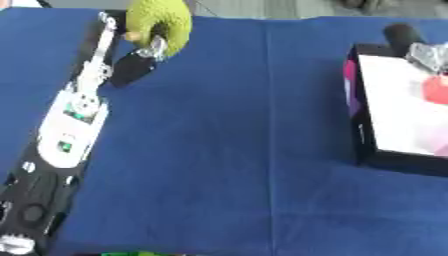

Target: Pick up the objects with one hand, pass them to the other hand, and then place them into the box on the other side of the table.

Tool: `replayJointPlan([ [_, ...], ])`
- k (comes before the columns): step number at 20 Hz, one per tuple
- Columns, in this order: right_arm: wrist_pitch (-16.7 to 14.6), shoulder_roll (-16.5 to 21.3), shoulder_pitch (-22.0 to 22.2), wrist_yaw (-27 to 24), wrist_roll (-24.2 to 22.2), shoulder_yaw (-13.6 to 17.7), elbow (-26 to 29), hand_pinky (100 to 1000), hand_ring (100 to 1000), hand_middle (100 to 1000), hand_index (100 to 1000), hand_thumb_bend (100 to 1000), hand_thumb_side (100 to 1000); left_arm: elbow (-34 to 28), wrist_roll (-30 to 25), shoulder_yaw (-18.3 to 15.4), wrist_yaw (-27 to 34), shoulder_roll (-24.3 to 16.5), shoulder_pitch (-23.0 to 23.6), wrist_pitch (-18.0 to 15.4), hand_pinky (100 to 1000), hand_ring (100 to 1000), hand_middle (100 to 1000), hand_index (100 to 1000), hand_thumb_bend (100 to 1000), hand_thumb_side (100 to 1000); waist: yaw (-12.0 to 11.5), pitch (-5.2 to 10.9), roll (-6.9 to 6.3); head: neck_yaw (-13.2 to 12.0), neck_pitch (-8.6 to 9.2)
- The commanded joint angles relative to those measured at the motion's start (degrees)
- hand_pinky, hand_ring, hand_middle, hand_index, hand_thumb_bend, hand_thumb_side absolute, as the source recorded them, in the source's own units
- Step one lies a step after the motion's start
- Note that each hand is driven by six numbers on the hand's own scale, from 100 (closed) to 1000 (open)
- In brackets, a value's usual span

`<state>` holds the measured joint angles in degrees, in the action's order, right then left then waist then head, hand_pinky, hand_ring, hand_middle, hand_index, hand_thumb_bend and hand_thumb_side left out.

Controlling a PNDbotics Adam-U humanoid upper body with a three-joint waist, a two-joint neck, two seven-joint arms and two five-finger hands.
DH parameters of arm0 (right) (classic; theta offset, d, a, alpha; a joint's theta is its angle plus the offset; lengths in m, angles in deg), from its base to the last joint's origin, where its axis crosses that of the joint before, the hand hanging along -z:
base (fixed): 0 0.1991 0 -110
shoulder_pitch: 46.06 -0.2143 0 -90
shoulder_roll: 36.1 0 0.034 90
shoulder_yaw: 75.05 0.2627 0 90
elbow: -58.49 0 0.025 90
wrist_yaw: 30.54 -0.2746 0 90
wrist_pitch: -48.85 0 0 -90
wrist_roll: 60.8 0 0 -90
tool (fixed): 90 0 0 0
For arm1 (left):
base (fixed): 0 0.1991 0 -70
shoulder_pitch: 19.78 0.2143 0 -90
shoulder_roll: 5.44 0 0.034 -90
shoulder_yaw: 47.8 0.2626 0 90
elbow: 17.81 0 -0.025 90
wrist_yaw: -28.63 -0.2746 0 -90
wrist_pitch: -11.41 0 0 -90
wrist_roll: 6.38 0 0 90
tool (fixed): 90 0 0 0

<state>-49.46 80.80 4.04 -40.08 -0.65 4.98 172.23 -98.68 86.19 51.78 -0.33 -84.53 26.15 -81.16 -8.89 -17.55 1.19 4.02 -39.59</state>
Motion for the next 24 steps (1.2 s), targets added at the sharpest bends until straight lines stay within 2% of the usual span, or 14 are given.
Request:
replayJointPlan([
  [1, 0.71, -0.62, -1.42, 2.54, -2.41, -1.39, 0.86, 1000, 1000, 1000, 1000, 100, 100, -2.13, 0.47, 0.78, -2.68, 0.62, -0.25, -2.84, 786, 505, 393, 558, 100, 411, -0.2, 1.7, 0.11, 0.74, 0.06],
  [11, 3.06, -3.82, -3.63, 4.33, -6.6, -4.91, 0.74, 1000, 1000, 1000, 1000, 131, 100, -1.8, 2.71, 3.26, -9.63, 2.26, 0.39, -9.61, 778, 509, 398, 552, 100, 316, -1.35, 1.54, 0.45, 2.24, -0.38],
  [13, 3.63, -4.48, -4.17, 5.14, -6.19, -5.43, 0.0, 1000, 1000, 1000, 1000, 107, 100, -2.14, 3.45, 4.19, -11.12, 2.53, 0.47, -11.64, 774, 509, 401, 551, 100, 288, -1.71, 1.35, 0.48, 2.84, -0.36],
  [15, 4.18, -5.21, -4.81, 6.26, -5.42, -6.03, -1.21, 1000, 1000, 1000, 1000, 121, 100, -2.37, 4.42, 4.97, -12.54, 2.9, 0.49, -13.36, 774, 508, 402, 550, 100, 275, -2.05, 1.13, 0.56, 3.53, -0.25],
  [21, 5.37, -7.12, -6.58, 10.95, -2.11, -7.42, -4.77, 1000, 1000, 1000, 1000, 167, 100, -1.48, 5.36, 7.18, -15.25, 4.38, 0.22, -16.42, 773, 509, 402, 547, 100, 244, -3.2, 0.57, 0.9, 5.21, 0.14],
  [24, 5.29, -8.0, -7.13, 13.1, -1.74, -8.05, -6.87, 1000, 1000, 1000, 1000, 158, 100, -1.36, 5.4, 7.86, -15.96, 5.04, -0.09, -17.48, 773, 510, 402, 546, 100, 232, -3.78, 0.4, 0.99, 5.8, 0.37],
])
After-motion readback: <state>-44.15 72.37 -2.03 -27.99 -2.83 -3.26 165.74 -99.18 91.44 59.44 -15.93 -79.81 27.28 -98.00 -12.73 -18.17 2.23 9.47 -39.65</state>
